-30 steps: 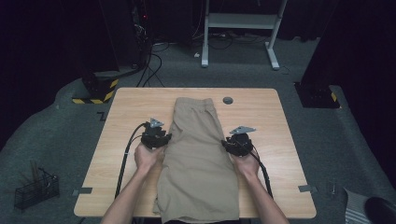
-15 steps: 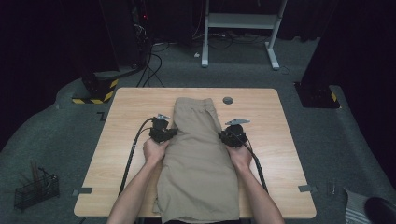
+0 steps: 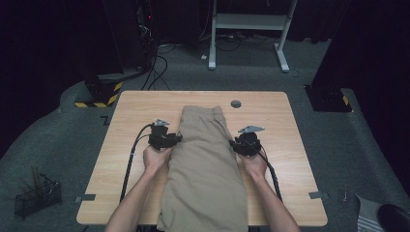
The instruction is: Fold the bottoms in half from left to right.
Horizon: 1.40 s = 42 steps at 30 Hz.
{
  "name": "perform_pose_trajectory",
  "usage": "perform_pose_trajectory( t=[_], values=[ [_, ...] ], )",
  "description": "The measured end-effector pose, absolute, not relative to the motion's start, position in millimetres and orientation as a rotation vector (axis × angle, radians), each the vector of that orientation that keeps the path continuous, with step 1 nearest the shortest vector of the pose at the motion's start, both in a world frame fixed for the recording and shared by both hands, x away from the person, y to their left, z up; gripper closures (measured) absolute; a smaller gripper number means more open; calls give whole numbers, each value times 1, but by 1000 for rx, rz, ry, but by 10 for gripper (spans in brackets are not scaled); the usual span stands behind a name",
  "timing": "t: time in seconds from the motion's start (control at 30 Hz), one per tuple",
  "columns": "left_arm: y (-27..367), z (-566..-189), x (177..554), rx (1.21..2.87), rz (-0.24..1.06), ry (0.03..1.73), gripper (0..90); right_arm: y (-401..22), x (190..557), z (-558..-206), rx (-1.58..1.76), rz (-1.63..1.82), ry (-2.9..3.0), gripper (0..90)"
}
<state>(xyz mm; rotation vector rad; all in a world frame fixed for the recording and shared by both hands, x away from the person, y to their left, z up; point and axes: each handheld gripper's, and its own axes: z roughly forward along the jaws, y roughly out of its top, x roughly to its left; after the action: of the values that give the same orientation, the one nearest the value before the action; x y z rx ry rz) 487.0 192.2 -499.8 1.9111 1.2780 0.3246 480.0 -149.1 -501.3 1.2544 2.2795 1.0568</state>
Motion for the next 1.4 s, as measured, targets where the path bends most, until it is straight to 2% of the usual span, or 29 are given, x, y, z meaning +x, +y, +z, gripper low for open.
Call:
perform_pose_trajectory(
  t=[0.07, 0.13, 0.17, 0.27, 0.37, 0.47, 0.5, 0.6, 0.67, 0.73, 0.87, 0.93, 1.03, 1.07, 1.1, 1.27, 1.3, 1.4],
  values=[
    [190, -501, 492, 1890, 316, 1292, 589, -145, 486, -499, 1265, 1071, 2259, 628],
    [187, -503, 497, 1895, 304, 1299, 635, -141, 492, -499, 1273, 1085, 2257, 635],
    [186, -505, 498, 1894, 291, 1300, 683, -139, 495, -500, 1287, 1092, 2256, 668],
    [186, -507, 498, 1929, 304, 1302, 869, -135, 498, -504, 1272, 1058, 2259, 885],
    [191, -508, 494, 1949, 281, 1289, 888, -144, 497, -505, 1282, 1057, 2267, 898],
    [189, -506, 492, 1967, 312, 1295, 881, -143, 495, -505, 1264, 1036, 2282, 889],
    [189, -505, 491, 1961, 322, 1316, 841, -142, 495, -506, 1271, 1029, 2283, 858],
    [196, -499, 480, 1934, 296, 1310, 578, -147, 491, -505, 1305, 1038, 2280, 649],
    [198, -493, 465, 1950, 277, 1261, 484, -153, 479, -501, 1306, 1077, 2279, 594],
    [198, -490, 448, 1992, 276, 1211, 442, -157, 464, -496, 1268, 1104, 2288, 573],
    [196, -498, 424, 2036, 225, 1199, 464, -153, 438, -496, 1193, 1112, 2353, 576],
    [192, -506, 421, 2089, 234, 1185, 575, -148, 430, -500, 1152, 1077, 2392, 631],
    [189, -512, 426, 2100, 233, 1177, 810, -139, 428, -509, 1103, 1013, 2439, 811],
    [187, -511, 429, 2098, 231, 1176, 856, -137, 429, -512, 1086, 983, 2442, 870],
    [185, -511, 433, 2107, 252, 1176, 872, -136, 431, -514, 1070, 968, 2433, 890],
    [184, -509, 459, 2037, 326, 1209, 874, -138, 456, -515, 1143, 948, 2344, 896],
    [186, -508, 461, 2004, 349, 1226, 838, -140, 459, -513, 1153, 952, 2318, 885],
    [191, -505, 458, 1991, 283, 1255, 605, -147, 461, -508, 1211, 983, 2288, 721]
  ],
)
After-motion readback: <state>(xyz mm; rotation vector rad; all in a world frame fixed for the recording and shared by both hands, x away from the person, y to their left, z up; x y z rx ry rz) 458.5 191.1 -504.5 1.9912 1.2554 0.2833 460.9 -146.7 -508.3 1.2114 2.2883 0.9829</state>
